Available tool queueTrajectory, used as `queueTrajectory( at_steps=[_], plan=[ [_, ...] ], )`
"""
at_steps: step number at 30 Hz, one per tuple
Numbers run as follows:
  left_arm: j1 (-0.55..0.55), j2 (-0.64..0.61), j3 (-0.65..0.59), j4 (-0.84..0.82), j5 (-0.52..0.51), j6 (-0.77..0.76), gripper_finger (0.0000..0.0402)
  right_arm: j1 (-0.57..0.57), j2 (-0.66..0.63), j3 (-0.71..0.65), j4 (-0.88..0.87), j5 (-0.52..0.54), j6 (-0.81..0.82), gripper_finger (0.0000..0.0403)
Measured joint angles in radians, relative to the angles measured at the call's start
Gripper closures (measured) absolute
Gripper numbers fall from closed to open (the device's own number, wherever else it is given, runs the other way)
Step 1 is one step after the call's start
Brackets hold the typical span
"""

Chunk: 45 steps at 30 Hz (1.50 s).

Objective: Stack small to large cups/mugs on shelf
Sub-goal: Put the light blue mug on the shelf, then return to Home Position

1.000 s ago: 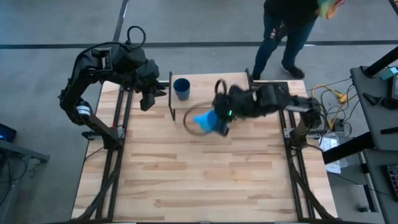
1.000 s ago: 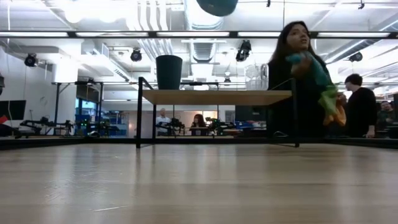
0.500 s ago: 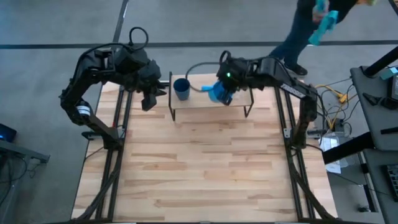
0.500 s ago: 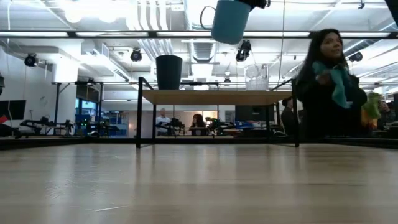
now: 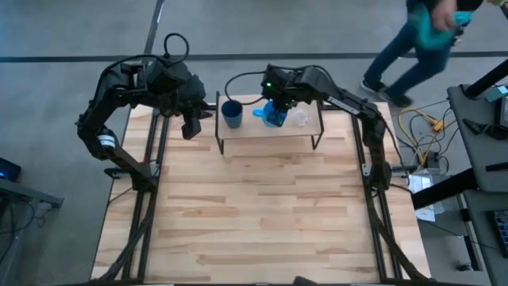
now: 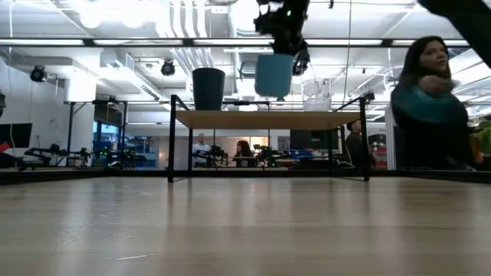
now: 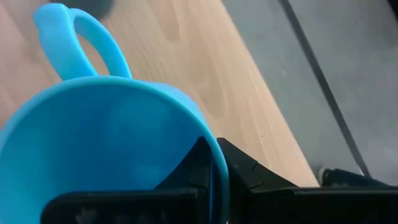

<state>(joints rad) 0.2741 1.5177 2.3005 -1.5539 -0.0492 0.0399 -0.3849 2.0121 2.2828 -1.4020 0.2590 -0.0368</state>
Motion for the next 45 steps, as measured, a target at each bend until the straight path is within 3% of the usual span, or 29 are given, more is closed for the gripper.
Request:
queueTrajectory(
  at_steps=[5, 14, 24, 32, 45],
  plan=[
    [0.001, 0.0, 0.0, 0.0, -0.003, 0.001, 0.0308, -0.014, 0.084, 0.071, -0.003, -0.003, -0.064, 0.0391],
    [0.001, 0.0, 0.0, 0.0, -0.014, 0.002, 0.0308, -0.047, 0.096, 0.07, 0.005, -0.007, -0.104, 0.0387],
    [0.001, 0.005, -0.001, -0.001, -0.013, 0.002, 0.0308, -0.063, 0.103, 0.071, 0.029, -0.032, -0.155, 0.0327],
    [0.001, 0.005, -0.001, -0.001, -0.013, -0.006, 0.0308, -0.066, 0.103, 0.071, 0.059, 0.015, -0.155, 0.0281],
    [0.001, 0.005, -0.001, -0.001, -0.013, -0.006, 0.0308, -0.065, 0.096, 0.07, 0.058, 0.064, -0.188, 0.0275]
  ],
)
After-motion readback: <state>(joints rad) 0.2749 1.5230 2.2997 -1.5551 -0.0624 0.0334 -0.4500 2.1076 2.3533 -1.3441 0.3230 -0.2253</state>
